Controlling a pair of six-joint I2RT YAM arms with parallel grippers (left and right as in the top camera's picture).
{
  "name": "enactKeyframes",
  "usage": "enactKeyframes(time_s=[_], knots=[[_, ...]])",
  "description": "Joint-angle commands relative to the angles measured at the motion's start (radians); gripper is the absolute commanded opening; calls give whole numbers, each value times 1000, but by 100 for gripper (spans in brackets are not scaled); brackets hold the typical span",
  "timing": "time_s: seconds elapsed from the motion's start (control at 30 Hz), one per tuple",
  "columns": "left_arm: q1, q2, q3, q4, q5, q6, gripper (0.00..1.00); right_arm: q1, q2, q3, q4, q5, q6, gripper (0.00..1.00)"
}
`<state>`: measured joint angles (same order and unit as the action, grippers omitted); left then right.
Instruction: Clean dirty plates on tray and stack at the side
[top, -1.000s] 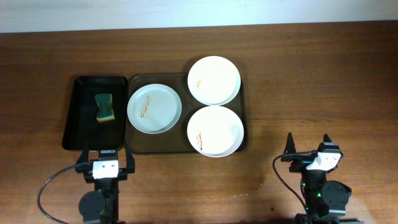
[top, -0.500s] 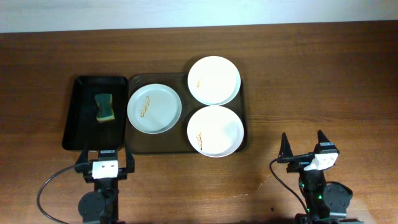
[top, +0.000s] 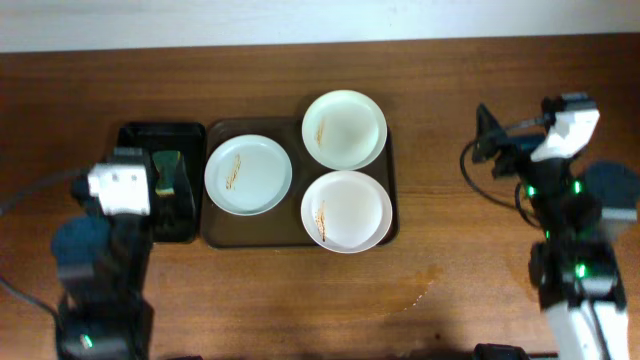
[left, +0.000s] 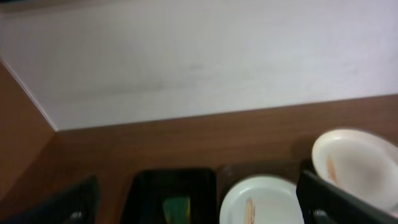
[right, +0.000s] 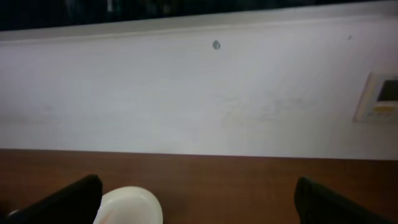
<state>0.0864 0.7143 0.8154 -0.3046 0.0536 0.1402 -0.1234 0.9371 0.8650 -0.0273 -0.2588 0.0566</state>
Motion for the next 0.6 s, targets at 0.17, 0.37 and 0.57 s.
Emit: enactKeyframes(time_s=[0.17,0.37,0.57], knots=[[2,877,818,-576,428,-42,99,6,417,562,-560,-215,68,98],[2,956,818,-560,394,-42,99,24,483,559,-560,-273,190,98],[61,975,818,-570,105,-178,99,446,642,607,-560,87,372,98]])
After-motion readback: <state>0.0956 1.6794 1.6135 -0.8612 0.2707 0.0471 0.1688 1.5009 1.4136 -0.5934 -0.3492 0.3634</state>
